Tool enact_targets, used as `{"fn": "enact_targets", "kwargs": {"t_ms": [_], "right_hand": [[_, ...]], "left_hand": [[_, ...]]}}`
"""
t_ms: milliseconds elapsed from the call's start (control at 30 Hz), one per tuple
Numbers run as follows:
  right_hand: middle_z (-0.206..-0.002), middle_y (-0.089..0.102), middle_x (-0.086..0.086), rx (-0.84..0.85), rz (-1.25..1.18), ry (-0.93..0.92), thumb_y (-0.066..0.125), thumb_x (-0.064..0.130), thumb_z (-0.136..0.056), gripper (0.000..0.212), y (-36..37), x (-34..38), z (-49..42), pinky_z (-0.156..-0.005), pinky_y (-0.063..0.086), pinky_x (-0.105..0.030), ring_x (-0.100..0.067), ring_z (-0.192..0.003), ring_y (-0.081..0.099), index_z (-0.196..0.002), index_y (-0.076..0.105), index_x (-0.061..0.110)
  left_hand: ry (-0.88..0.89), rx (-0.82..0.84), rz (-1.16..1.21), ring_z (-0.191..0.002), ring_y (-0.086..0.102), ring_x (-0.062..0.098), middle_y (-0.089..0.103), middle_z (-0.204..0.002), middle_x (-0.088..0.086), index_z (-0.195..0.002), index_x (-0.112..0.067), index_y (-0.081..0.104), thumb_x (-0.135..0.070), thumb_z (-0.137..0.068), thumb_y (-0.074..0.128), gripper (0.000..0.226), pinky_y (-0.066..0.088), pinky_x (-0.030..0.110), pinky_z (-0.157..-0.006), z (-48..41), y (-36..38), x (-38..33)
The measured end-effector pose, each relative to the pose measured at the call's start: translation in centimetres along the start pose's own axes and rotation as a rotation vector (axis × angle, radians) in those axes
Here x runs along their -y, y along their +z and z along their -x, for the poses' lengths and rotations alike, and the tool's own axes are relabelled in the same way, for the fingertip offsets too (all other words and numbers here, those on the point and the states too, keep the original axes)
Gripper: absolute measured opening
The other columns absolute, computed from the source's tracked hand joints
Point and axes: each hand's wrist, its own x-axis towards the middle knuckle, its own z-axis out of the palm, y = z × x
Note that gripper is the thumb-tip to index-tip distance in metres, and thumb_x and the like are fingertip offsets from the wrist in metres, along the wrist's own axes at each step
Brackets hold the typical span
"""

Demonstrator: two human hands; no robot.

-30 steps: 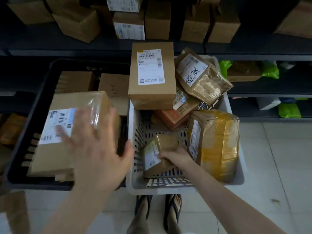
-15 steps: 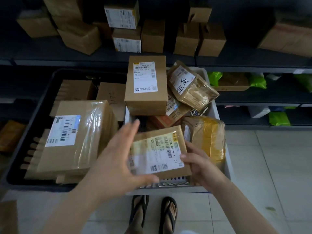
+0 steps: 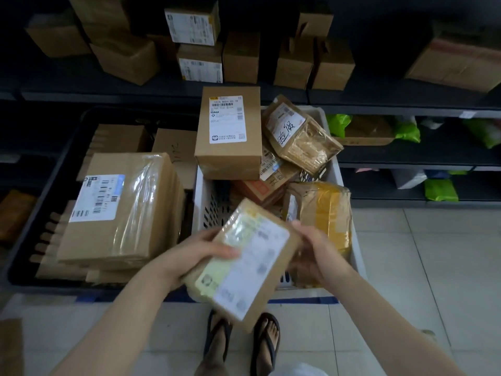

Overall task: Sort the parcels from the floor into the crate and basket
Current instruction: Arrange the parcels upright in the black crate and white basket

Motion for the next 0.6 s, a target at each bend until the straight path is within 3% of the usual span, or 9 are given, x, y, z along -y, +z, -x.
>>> {"fn": "enact_targets", "kwargs": {"t_ms": [67, 133, 167, 233, 333, 400, 500, 600], "right_hand": [[-0.101, 0.066, 0.008, -0.421, 0.217, -0.184, 0.059, 0.032, -0.091, 0.022, 0.1, 0.4, -0.8, -0.075, 0.049, -0.021, -0.017, -0.104, 0.061, -0.110, 0.061, 0.020], [-0.131, 0.049, 0.001, -0.778, 0.623, -0.299, 0.068, 0.039, -0.083, 0.054, -0.9, 0.3, -1.9, -0.095, 0.040, -0.029, -0.018, -0.125, 0.043, -0.130, 0.046, 0.022], [-0.142, 0.037, -0.006, -0.836, 0.769, -0.276, 0.070, 0.047, -0.078, 0.075, -1.4, 0.0, -2.5, -0.104, 0.036, -0.037, -0.023, -0.132, 0.034, -0.139, 0.034, 0.021], [-0.151, 0.017, -0.017, -0.773, 0.910, -0.083, 0.072, 0.061, -0.068, 0.112, -1.7, -0.8, -3.9, -0.113, 0.026, -0.050, -0.035, -0.139, 0.020, -0.148, 0.003, 0.022], [-0.150, 0.009, -0.025, -0.713, 0.938, 0.095, 0.075, 0.060, -0.066, 0.125, -1.9, -2.1, -5.6, -0.114, 0.021, -0.053, -0.046, -0.138, 0.017, -0.148, -0.015, 0.030], [-0.146, 0.013, -0.025, -0.729, 0.870, 0.090, 0.076, 0.055, -0.066, 0.120, -2.2, -2.0, -6.2, -0.113, 0.020, -0.054, -0.046, -0.135, 0.020, -0.148, -0.010, 0.038], [-0.145, 0.015, -0.018, -0.734, 0.747, -0.003, 0.078, 0.045, -0.067, 0.107, -2.7, -2.2, -5.5, -0.107, 0.029, -0.053, -0.042, -0.133, 0.024, -0.145, 0.005, 0.045], [-0.141, 0.021, -0.010, -0.698, 0.662, -0.056, 0.078, 0.050, -0.065, 0.100, -3.2, -2.1, -4.3, -0.102, 0.038, -0.053, -0.038, -0.129, 0.030, -0.141, 0.014, 0.047]], "left_hand": [[0.042, -0.184, 0.100, -0.083, 0.073, 0.025, 0.075, -0.096, 0.008, -0.122, -0.014, 0.056, -0.027, -0.052, 0.090, 0.079, 0.058, 0.034, -0.064, -0.6, 0.3, -0.3], [0.072, -0.426, 0.125, -0.084, 0.072, 0.022, 0.072, -0.104, 0.005, -0.133, -0.019, 0.047, -0.020, -0.069, 0.082, 0.073, 0.057, 0.033, -0.062, -1.3, 0.6, -0.2], [0.095, -0.526, 0.114, -0.087, 0.069, 0.020, 0.068, -0.112, 0.003, -0.138, -0.022, 0.039, -0.021, -0.072, 0.080, 0.079, 0.056, 0.033, -0.063, -1.4, 0.7, -0.1], [0.176, -0.626, 0.021, -0.099, 0.064, 0.020, 0.055, -0.128, 0.002, -0.144, -0.031, 0.028, -0.032, -0.068, 0.082, 0.093, 0.058, 0.038, -0.071, -1.6, 0.9, 0.0], [0.376, -0.641, -0.161, -0.115, 0.057, 0.022, 0.045, -0.137, -0.003, -0.140, -0.046, 0.027, -0.059, -0.051, 0.081, 0.105, 0.055, 0.053, -0.084, 0.0, 2.2, -1.9], [0.509, -0.697, -0.177, -0.118, 0.055, 0.022, 0.046, -0.137, -0.006, -0.138, -0.047, 0.028, -0.064, -0.045, 0.080, 0.109, 0.054, 0.054, -0.084, 1.5, 2.7, -4.1], [0.686, -0.789, -0.086, -0.119, 0.055, 0.015, 0.049, -0.134, -0.009, -0.140, -0.038, 0.030, -0.049, -0.054, 0.082, 0.102, 0.056, 0.045, -0.086, 3.9, 2.1, -7.0], [0.760, -0.870, -0.010, -0.113, 0.059, 0.010, 0.054, -0.127, -0.011, -0.137, -0.028, 0.036, -0.035, -0.066, 0.081, 0.085, 0.057, 0.038, -0.085, 5.7, 0.6, -8.4]]}}
